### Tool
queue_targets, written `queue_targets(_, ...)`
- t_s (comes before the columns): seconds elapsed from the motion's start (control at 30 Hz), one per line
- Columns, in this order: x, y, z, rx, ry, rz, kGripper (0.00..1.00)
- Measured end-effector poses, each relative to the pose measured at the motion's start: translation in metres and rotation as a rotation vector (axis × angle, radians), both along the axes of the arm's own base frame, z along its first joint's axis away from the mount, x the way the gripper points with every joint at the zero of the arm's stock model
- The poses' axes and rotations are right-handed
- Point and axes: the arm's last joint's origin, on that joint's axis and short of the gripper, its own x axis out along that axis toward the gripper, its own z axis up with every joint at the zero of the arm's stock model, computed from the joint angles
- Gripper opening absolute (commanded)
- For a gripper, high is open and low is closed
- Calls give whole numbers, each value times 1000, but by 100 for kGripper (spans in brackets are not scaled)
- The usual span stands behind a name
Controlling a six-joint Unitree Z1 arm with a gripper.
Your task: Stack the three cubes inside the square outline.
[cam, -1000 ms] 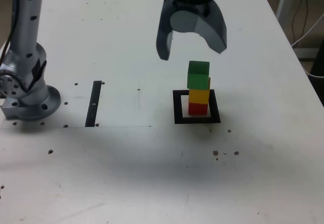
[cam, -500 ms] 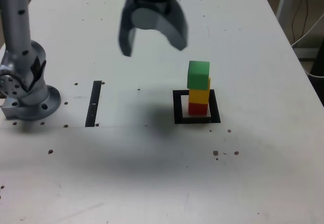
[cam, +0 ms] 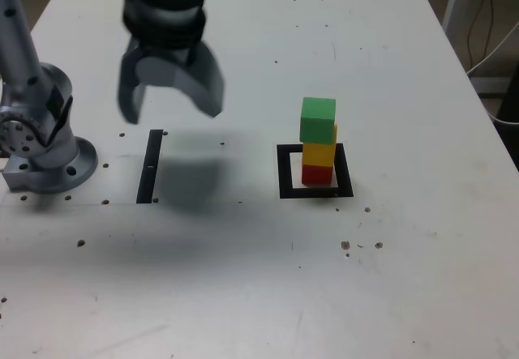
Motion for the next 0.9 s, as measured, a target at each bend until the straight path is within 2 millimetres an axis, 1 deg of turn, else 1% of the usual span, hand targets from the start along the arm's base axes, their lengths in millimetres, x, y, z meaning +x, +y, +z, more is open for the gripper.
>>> queue_targets(0.2,-21,0,-17,-13,2,13,100)
queue_targets(0.27,-23,0,-18,-16,-6,14,100)
queue_targets(0.43,-32,0,-30,-23,4,17,100)
queue_targets(0.67,-37,0,-37,-34,-1,21,100)
queue_targets(0.9,-37,0,-40,-45,-17,23,100)
